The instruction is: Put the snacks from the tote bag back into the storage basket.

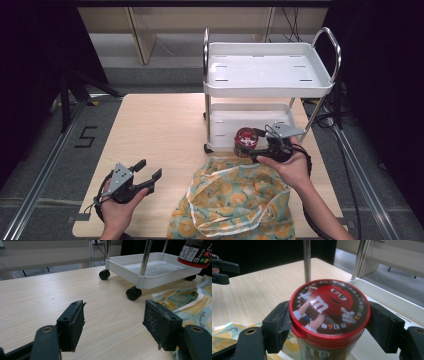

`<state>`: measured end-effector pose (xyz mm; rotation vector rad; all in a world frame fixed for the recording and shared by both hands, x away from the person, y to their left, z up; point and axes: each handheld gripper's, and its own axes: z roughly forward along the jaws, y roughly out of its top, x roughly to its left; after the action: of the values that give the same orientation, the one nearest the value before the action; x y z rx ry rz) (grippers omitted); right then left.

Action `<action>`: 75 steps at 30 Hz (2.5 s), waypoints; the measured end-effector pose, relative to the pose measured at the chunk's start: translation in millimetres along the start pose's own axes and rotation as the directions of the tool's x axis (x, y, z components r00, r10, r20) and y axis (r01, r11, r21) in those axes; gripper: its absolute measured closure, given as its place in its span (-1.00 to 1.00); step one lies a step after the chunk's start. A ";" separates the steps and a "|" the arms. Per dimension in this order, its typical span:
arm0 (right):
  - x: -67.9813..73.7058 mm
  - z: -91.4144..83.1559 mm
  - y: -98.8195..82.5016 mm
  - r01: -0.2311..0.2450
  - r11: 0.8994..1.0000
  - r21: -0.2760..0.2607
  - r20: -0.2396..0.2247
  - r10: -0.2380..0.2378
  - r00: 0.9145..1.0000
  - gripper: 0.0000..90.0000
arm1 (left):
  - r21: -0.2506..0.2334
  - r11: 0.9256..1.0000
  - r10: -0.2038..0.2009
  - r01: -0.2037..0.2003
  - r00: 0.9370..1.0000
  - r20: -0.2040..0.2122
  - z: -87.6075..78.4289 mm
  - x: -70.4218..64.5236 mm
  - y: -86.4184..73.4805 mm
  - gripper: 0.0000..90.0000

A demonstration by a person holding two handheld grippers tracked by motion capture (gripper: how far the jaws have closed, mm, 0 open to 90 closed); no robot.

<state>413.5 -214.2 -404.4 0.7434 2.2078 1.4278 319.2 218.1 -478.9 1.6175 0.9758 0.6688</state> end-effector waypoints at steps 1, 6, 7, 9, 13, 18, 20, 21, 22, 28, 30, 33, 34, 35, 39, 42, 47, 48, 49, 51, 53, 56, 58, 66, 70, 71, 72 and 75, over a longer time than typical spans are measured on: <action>0.7 0.7 -0.1 -0.018 1.000 0.004 -0.016 0.018 1.000 -0.42 | 0.000 1.000 0.000 0.000 1.000 0.000 0.1 0.0 0.0 -0.28; -0.3 3.6 0.5 -0.009 1.000 -0.003 -0.008 0.009 1.000 -0.42 | -0.006 1.000 -0.002 0.002 1.000 0.005 0.7 0.1 -0.4 -0.28; -0.6 3.3 1.0 -0.005 1.000 0.000 -0.007 0.005 1.000 -0.42 | 0.000 1.000 0.000 0.000 1.000 0.000 -0.1 -0.1 -0.1 -0.28; 0.0 4.9 1.1 -0.012 1.000 -0.007 -0.017 0.012 1.000 -0.42 | 0.000 1.000 0.000 0.000 1.000 0.001 0.0 -0.1 -0.1 -0.28; 0.0 4.7 1.2 -0.017 1.000 0.003 -0.017 0.018 1.000 -0.42 | -0.006 1.000 -0.002 0.002 1.000 0.005 0.9 -0.3 -0.4 -0.28; -1.7 6.7 0.8 -0.006 1.000 -0.003 -0.021 0.006 1.000 -0.42 | -0.009 1.000 -0.005 0.005 1.000 0.007 1.6 -0.1 -0.7 -0.28; -2.1 6.5 1.2 -0.009 1.000 -0.003 0.000 0.009 1.000 -0.42 | -0.009 1.000 -0.004 0.004 1.000 0.007 1.4 0.2 -0.5 -0.28; -2.1 6.5 1.2 -0.009 1.000 -0.003 0.000 0.009 1.000 -0.42 | -0.009 1.000 -0.004 0.004 1.000 0.007 1.4 0.2 -0.5 -0.28; -2.3 6.7 1.8 -0.011 1.000 0.004 -0.016 0.011 1.000 -0.42 | -0.009 1.000 -0.005 0.005 1.000 0.007 1.5 0.2 -0.5 -0.28; -2.1 7.3 3.6 -0.026 1.000 -0.008 0.002 0.026 1.000 -0.42 | 0.002 1.000 0.000 0.000 1.000 0.008 1.7 -0.5 -0.7 -0.28; -3.0 9.3 3.7 -0.018 1.000 0.001 -0.021 0.018 1.000 -0.42 | -0.001 1.000 -0.005 0.005 1.000 0.004 1.2 -0.9 -0.5 -0.28; -1.8 9.9 3.5 -0.033 0.999 0.010 -0.020 0.033 0.999 -0.42 | -0.001 1.000 -0.005 0.005 1.000 0.002 1.0 -0.8 -0.6 -0.28; -2.5 10.7 3.3 -0.014 1.000 0.005 -0.004 0.014 1.000 -0.42 | -0.002 1.000 -0.006 0.006 1.000 0.002 1.2 -0.6 -0.7 -0.28; -2.5 10.7 3.3 -0.014 1.000 0.005 -0.004 0.014 1.000 -0.42 | -0.001 1.000 -0.006 0.006 1.000 0.003 1.3 -0.6 -0.7 -0.28; -0.5 12.6 2.7 -0.046 0.999 0.018 -0.011 0.047 0.999 -0.42 | 0.002 1.000 -0.001 0.001 1.000 0.007 1.5 -0.5 -0.8 -0.28; -2.0 14.0 3.2 -0.037 0.999 0.014 -0.021 0.038 0.999 -0.42 | 0.003 1.000 0.003 -0.003 1.000 0.008 1.4 -0.5 -0.7 -0.28; -2.3 16.1 3.6 -0.029 1.000 0.000 -0.008 0.029 1.000 -0.42 | 0.001 1.000 0.003 -0.003 1.000 0.008 1.3 -1.0 -0.4 -0.28; -2.3 16.1 3.6 -0.029 1.000 0.000 -0.008 0.029 1.000 -0.42 | 0.001 1.000 0.003 -0.003 1.000 0.008 1.3 -1.0 -0.4 -0.28; 0.0 16.1 4.0 -0.061 0.998 0.017 -0.018 0.061 0.998 -0.42 | 0.002 1.000 0.002 -0.002 1.000 0.006 1.1 -1.0 -0.3 -0.28; -1.4 17.4 4.5 -0.046 0.999 0.015 -0.022 0.046 0.999 -0.42 | 0.004 1.000 0.004 -0.004 1.000 0.010 1.7 -0.4 -0.8 -0.28; -2.5 17.1 4.8 -0.025 1.000 0.008 -0.005 0.025 1.000 -0.42 | 0.006 1.000 0.005 -0.005 1.000 0.010 1.7 -0.4 -0.8 -0.28; -2.4 18.1 4.9 -0.030 1.000 0.006 -0.003 0.030 1.000 -0.42 | 0.002 1.000 0.002 -0.002 1.000 0.008 1.5 -1.1 -0.4 -0.28; -0.8 19.5 4.5 -0.055 0.998 0.005 -0.010 0.055 0.998 -0.42 | 0.001 1.000 0.002 -0.002 1.000 0.008 1.2 -1.0 -0.2 -0.28; -1.4 23.6 4.6 -0.061 0.998 0.007 -0.016 0.061 0.998 -0.42 | 0.000 1.000 0.004 -0.004 1.000 0.009 1.2 -1.1 -0.1 -0.28; -4.3 25.2 6.3 -0.022 1.000 0.003 -0.009 0.022 1.000 -0.42 | 0.001 1.000 0.002 -0.002 1.000 0.007 1.1 -0.9 -0.2 -0.28; -3.6 25.3 6.6 -0.035 0.999 0.013 -0.016 0.035 0.999 -0.42 | 0.001 1.000 0.002 -0.002 1.000 0.009 1.0 -0.9 -0.1 -0.28; -3.7 25.8 6.7 -0.040 0.999 0.013 -0.019 0.040 0.999 -0.42 | 0.000 1.000 0.003 -0.003 1.000 0.008 1.2 -1.1 -0.1 -0.28; -3.9 26.6 7.0 -0.041 0.999 0.001 -0.002 0.041 0.999 -0.42 | -0.002 1.000 0.006 -0.006 1.000 0.009 1.2 -1.2 0.1 -0.28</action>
<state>433.8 -195.6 -408.3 0.7923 2.2065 1.4479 319.6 216.4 -479.1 1.6213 0.9639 0.6657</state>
